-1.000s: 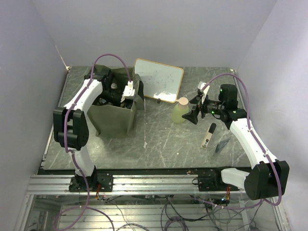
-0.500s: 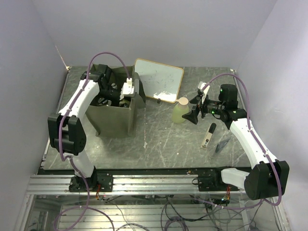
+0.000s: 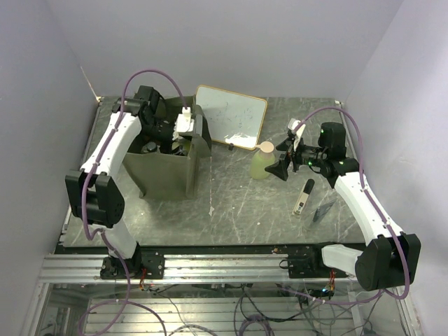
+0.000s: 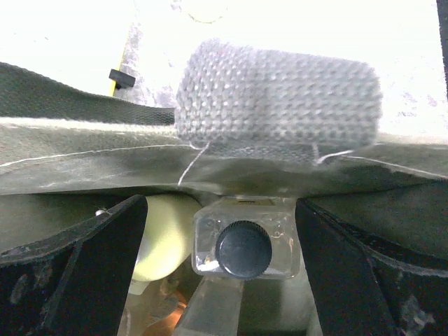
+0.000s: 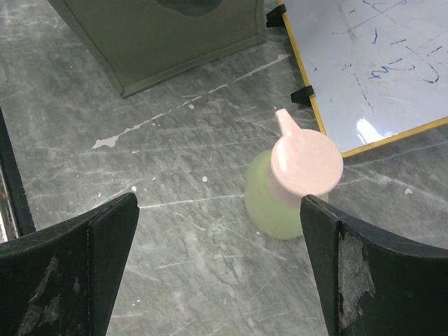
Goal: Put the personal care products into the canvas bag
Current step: Place the care product in the canvas bag, then move the care product at the center of the board.
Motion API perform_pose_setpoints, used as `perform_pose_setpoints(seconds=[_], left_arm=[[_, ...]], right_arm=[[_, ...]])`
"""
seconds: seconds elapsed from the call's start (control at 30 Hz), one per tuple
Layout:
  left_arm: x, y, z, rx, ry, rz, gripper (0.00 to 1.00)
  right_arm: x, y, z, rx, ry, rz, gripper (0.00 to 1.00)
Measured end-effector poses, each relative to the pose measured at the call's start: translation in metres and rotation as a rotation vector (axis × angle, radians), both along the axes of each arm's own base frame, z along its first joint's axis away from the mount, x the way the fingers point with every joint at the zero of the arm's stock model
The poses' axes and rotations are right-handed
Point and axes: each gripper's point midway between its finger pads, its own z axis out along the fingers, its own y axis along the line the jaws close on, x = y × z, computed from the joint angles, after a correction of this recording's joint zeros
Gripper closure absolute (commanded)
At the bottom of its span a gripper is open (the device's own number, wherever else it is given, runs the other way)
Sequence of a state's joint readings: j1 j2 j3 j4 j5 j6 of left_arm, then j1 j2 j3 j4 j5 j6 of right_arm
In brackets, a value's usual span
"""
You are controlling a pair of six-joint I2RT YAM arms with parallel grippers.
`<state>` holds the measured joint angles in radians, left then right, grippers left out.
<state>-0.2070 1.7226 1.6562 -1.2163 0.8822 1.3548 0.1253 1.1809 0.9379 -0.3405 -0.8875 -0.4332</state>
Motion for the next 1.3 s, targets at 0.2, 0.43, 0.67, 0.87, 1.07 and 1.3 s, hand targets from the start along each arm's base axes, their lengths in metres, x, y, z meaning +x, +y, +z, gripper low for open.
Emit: perform_pose_setpoints(seconds=[0.2,0.43,0.67,0.87,1.07,1.3], left_arm=[[-0.004,0.002,0.026,-0.002,-0.054,0.001,0.04],[-0.005,0.012,0.057,0.028,-0.151,0.053,0.04],[-0.008,0.025,0.109,0.013,-0.322,0.182,0.04],[-0.017,0.035,0.148,-0.054,-0.427,0.338,0.03],[-0.025,0.041,0.172,-0.166,-0.435,0.497,0.01],[-0.017,0.054,0.191,-0.272,-0.363,0.743,0.00]], right_arm=[[0.002,0.000,0.002,0.004,-0.006,-0.007,0.00],[0.010,-0.009,0.008,-0.009,-0.030,-0.079,0.00],[0.017,-0.024,0.016,-0.069,-0.055,-0.163,0.00],[0.013,-0.043,0.032,-0.182,-0.104,-0.210,0.00],[0.006,-0.053,0.029,-0.260,-0.099,-0.213,0.00],[0.018,-0.035,0.005,-0.281,-0.034,-0.182,0.00]])
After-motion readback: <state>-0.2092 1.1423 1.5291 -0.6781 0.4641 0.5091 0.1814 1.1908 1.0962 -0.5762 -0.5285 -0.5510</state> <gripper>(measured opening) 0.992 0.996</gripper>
